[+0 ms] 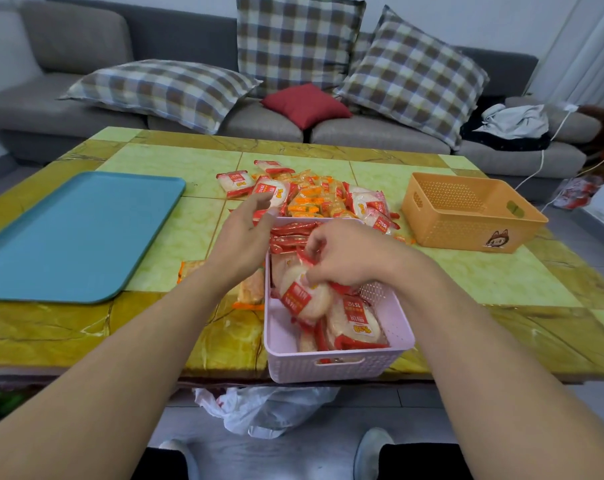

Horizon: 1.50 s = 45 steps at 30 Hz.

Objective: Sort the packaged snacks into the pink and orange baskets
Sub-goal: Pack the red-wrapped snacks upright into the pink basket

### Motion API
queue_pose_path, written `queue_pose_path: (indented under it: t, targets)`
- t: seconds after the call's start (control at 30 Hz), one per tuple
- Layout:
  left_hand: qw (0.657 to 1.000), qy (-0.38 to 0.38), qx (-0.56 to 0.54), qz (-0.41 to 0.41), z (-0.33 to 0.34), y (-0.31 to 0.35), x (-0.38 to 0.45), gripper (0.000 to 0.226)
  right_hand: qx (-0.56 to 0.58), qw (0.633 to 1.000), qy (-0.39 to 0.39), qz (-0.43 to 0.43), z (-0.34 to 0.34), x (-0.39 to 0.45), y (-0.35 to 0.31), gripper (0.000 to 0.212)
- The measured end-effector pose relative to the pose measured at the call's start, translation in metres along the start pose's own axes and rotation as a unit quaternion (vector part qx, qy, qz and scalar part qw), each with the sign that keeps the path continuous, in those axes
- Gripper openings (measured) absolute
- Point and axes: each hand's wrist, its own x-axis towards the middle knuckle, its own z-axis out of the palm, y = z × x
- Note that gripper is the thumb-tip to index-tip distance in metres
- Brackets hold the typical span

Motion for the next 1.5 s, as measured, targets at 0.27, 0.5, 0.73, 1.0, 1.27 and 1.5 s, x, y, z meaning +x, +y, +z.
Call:
queue_pose_path:
  t: [0.27, 0.5, 0.73, 1.0, 1.27, 1.5]
  targets:
    - [1.0, -0.013, 0.026, -0.003, -0.001, 0.004, -0.006, 0.043, -0.025, 0.991, 0.126, -0.024, 0.003, 0.009, 0.007, 0.036]
    - [0.999, -0.015, 0.038, 0.008, 0.002, 0.009, -0.006, 0.044, 0.055, 0.993, 0.09, -0.054, 0.023, 0.019, 0.016, 0.044]
    - [0.995, -0.048, 0.088, 0.027, 0.006, 0.008, -0.004, 0.046, 0.05, 0.993, 0.105, -0.032, -0.008, 0.008, 0.029, 0.024]
    - [0.956, -0.181, 0.223, 0.056, 0.02, -0.002, -0.005, 0.096, -0.197, 0.955, -0.222, -0.02, 0.01, -0.002, 0.024, 0.069]
    - [0.943, -0.196, 0.267, 0.035, 0.025, 0.004, -0.001, 0.101, -0.181, 0.952, -0.246, 0.006, 0.001, -0.017, 0.017, 0.061]
    - [0.937, -0.204, 0.281, 0.031, 0.025, 0.004, 0.001, 0.103, -0.193, 0.956, -0.219, 0.028, -0.004, -0.02, 0.015, 0.05]
